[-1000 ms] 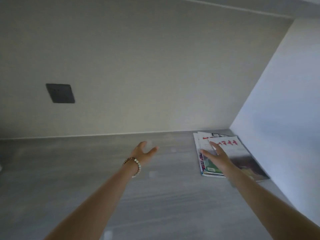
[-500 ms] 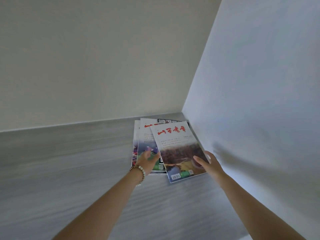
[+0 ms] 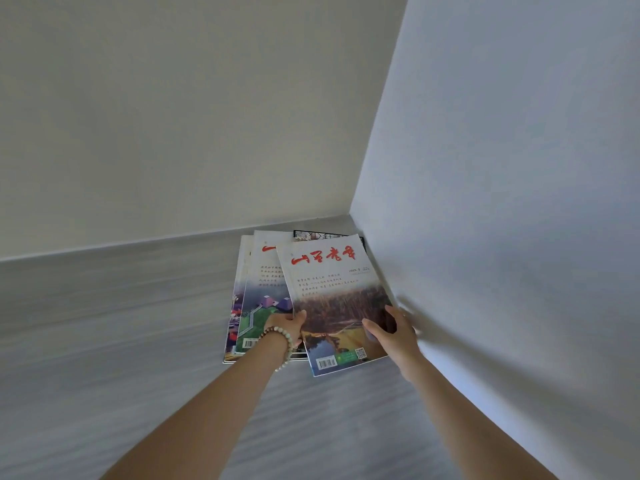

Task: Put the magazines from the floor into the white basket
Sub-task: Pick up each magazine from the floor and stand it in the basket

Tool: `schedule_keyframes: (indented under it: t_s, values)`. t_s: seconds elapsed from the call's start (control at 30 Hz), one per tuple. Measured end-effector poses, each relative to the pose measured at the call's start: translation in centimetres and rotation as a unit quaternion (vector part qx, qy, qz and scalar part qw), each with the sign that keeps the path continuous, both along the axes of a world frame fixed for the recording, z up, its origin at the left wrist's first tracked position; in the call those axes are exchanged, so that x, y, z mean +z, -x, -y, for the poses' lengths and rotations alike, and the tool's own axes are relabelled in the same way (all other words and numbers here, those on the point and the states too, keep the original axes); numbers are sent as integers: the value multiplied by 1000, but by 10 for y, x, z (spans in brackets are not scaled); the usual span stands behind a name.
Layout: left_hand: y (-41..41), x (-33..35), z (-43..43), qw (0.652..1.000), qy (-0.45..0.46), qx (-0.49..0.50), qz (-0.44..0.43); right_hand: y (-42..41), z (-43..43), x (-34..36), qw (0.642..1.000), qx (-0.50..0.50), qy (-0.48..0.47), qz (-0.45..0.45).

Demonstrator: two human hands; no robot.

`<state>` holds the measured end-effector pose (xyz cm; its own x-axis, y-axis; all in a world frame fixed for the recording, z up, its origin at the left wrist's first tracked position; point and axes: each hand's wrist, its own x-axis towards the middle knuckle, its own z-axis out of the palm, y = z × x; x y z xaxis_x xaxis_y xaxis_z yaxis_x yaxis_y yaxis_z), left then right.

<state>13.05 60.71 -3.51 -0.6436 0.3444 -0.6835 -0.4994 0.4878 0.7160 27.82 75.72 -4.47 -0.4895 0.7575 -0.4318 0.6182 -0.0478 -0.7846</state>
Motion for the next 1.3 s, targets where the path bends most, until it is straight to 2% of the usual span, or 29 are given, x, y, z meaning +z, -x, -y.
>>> schedule_keyframes:
  t_s: [0.13,0.23,0.4,0.5,0.63,0.8,1.03,1.13,1.3]
  values:
    - [6,1,4,998,-36,39,-13,4,-1,-3,999,-22,-12,-24]
    - [17,-2,20,997,-40,72,-9,12,8,-2,999,5,-23,-24]
    - [44,-12,85,995,1,86,-54,43,44,-5,991,80,-101,20]
    - [54,-17,127,993,31,100,-47,59,67,-5,982,98,-143,70]
    - [57,-9,160,989,43,86,-112,74,105,-11,945,162,-249,134]
    - [63,20,191,977,-6,105,-186,89,148,-6,937,176,-243,179]
    - [100,59,313,967,-84,109,-214,131,240,35,976,84,-193,55]
    - [120,77,384,963,-104,134,-208,165,295,59,979,101,-176,2]
    - [148,105,511,954,-102,168,-225,223,416,91,982,153,-52,-97]
